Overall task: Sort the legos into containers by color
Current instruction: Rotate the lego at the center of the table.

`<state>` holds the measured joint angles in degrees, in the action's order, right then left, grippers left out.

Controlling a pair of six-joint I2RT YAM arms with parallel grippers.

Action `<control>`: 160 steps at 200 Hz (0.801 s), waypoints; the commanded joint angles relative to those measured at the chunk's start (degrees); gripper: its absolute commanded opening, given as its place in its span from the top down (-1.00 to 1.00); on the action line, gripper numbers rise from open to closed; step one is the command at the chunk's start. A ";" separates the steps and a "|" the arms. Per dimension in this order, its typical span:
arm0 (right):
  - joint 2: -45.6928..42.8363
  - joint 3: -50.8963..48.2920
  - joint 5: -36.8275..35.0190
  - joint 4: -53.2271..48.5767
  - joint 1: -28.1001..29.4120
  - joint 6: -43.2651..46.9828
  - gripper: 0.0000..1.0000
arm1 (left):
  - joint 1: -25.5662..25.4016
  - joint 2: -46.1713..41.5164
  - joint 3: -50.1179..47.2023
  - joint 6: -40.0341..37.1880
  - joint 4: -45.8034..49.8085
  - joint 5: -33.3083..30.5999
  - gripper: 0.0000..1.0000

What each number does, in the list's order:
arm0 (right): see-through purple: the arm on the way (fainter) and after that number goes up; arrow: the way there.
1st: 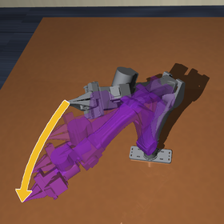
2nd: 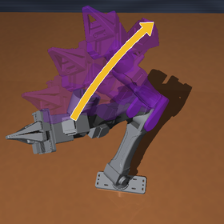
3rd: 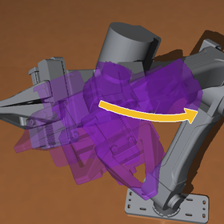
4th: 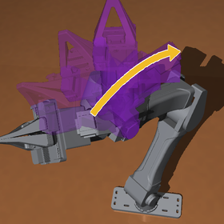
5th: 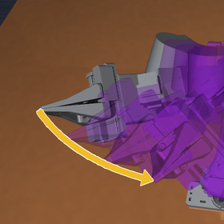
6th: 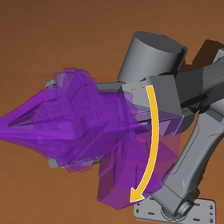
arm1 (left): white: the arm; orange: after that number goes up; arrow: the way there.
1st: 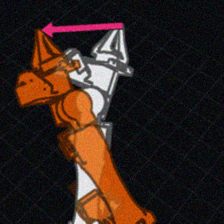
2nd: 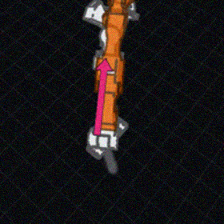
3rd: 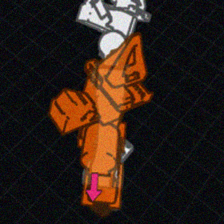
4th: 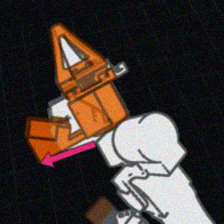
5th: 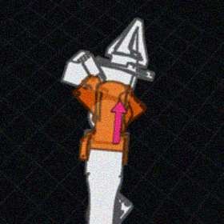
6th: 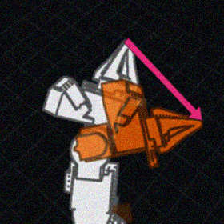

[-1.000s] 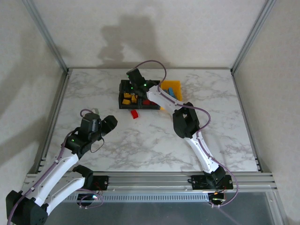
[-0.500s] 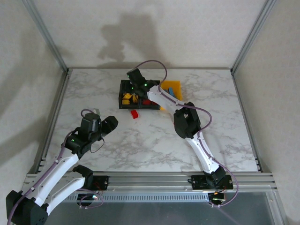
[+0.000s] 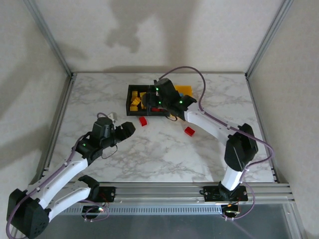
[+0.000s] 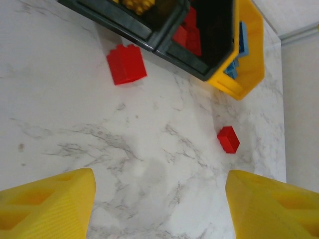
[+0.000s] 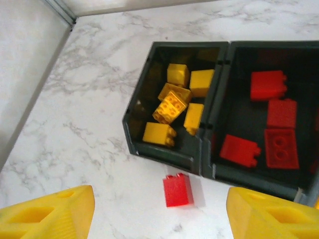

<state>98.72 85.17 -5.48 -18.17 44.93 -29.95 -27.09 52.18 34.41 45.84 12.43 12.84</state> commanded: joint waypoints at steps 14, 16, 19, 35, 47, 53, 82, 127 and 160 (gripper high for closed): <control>-8.10 -9.28 -2.96 -0.60 -0.19 0.42 -0.40 | -6.49 5.30 4.56 -0.67 -5.74 -1.71 -0.40; -8.56 -9.84 -3.01 -0.80 -0.30 0.36 -0.40 | -6.86 5.63 4.75 -0.63 -5.96 -1.84 -0.40; -9.49 -10.60 -3.20 -1.03 -0.38 0.25 -0.40 | -7.43 6.22 4.97 -0.65 -6.27 -1.97 -0.40; -13.89 -14.95 -3.84 -2.39 -1.06 -0.14 -0.41 | -9.94 8.99 6.28 -0.63 -7.94 -2.47 -0.40; -17.04 -18.19 -3.84 -3.53 -1.98 -0.60 -0.41 | -11.68 11.36 7.33 -0.99 -8.93 -2.50 -0.40; -18.61 -19.83 -3.92 -4.12 -2.51 -0.71 -0.41 | -12.55 12.47 8.01 -1.07 -9.36 -2.47 -0.40; -25.79 -27.75 -3.63 -6.68 -4.85 -1.41 -0.41 | -16.79 17.81 11.45 -2.70 -10.14 -2.46 -0.40; -29.65 -36.38 -2.46 -7.25 -11.10 -0.05 -0.48 | -20.69 24.41 15.58 -4.45 -8.81 -3.27 -0.40; -28.28 -40.86 0.61 -0.51 -15.93 2.10 -0.63 | -21.50 25.20 15.77 -4.13 -9.15 -3.52 -0.40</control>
<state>69.69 46.81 -6.83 -23.59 31.62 -29.87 -47.99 77.01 48.49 43.03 4.36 10.66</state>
